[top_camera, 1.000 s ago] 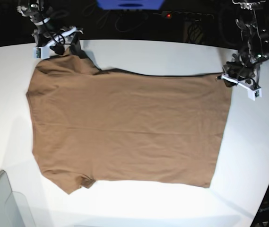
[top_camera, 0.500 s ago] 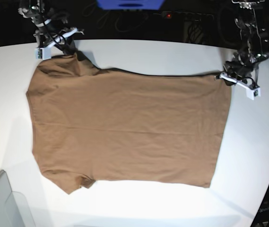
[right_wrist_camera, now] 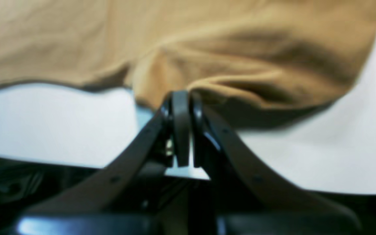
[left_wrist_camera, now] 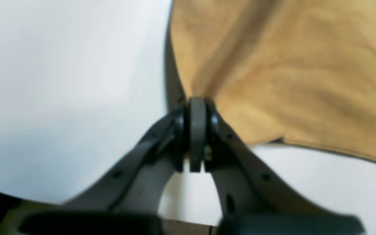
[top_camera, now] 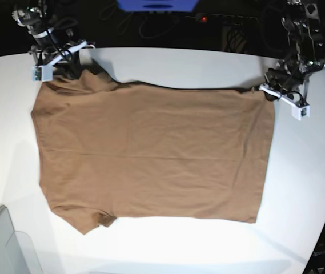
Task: Layout the t-shirt on the table in an organized manner, then fold the t-shirt properly
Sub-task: 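Lift the collar edge with both grippers and lay it back down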
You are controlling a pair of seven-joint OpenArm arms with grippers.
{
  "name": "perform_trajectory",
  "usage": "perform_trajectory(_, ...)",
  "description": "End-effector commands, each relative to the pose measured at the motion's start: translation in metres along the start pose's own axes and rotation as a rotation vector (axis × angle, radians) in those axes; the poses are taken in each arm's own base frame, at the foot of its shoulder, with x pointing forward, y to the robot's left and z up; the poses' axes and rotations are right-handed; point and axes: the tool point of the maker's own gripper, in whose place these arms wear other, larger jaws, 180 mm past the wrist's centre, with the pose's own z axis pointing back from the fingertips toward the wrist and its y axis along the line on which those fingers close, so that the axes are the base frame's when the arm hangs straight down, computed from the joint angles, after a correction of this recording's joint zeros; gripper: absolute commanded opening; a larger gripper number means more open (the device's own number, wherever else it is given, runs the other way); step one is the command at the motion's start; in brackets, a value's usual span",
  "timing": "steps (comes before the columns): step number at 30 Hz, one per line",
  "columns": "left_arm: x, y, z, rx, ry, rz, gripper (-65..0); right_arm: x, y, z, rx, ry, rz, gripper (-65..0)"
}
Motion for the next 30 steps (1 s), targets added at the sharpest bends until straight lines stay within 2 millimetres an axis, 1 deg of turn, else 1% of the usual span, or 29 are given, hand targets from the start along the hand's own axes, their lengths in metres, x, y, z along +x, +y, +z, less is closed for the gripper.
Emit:
perform_trajectory(1, 0.016, 0.004, 0.007, 0.007, -0.051, -0.006, -65.0, 0.016, 0.002, 0.004, 0.005, -0.056, -0.001, -65.0)
perform_trajectory(4, 0.024, 0.009, 0.010, 0.019, -0.080, 0.027, -65.0, 0.025, -0.002, 0.005, -0.008, -0.080, 0.007, -65.0)
perform_trajectory(6, 0.027, 0.018, 0.011, 0.039, -0.093, 0.055, -65.0, 0.032, -0.005, 0.003, -0.013, -0.099, 0.010, -65.0)
perform_trajectory(8, 0.039, 0.020, 0.012, 0.041, -0.122, 0.066, -65.0, 0.037, -0.010, 0.002, -0.026, -0.112, 0.010, -65.0)
perform_trajectory(9, 0.043, 0.019, 0.012, 0.039, -0.130, 0.067, -65.0, 0.042, -0.009, 0.000, -0.023, -0.125, 0.013, -65.0)
perform_trajectory(12, 0.046, 0.019, 0.012, 0.039, -0.137, 0.069, -65.0, 0.054, -0.016, 0.000, -0.043, -0.157, 0.018, -65.0)
perform_trajectory(14, 0.049, 0.018, 0.013, 0.036, -0.145, 0.067, -65.0, 0.063, -0.016, -0.003, -0.041, -0.182, 0.021, -65.0)
perform_trajectory(16, 0.058, 0.013, 0.013, 0.025, -0.166, 0.063, -65.0, 0.072, -0.016, -0.005, -0.039, -0.207, 0.024, -65.0)
perform_trajectory(18, 0.062, 0.012, 0.011, 0.022, -0.172, 0.067, -65.0, 0.083, -0.014, -0.010, -0.033, -0.232, 0.026, -65.0)
perform_trajectory(22, 0.078, 0.006, 0.011, 0.008, -0.206, 0.067, -65.0, 0.103, -0.010, -0.017, -0.018, -0.279, 0.034, -65.0)
perform_trajectory(26, 0.098, -0.001, 0.012, -0.008, -0.248, 0.065, -65.0, 0.113, -0.012, -0.028, -0.014, -0.299, 0.023, -65.0)
perform_trajectory(28, 0.106, -0.003, 0.012, -0.008, -0.264, 0.063, -65.0, 0.115, -0.015, -0.037, -0.014, -0.297, 0.013, -65.0)
perform_trajectory(30, 0.111, -0.002, 0.007, -0.011, -0.262, 0.078, -65.0, 0.116, -0.019, -0.045, -0.015, -0.295, 0.002, -65.0)
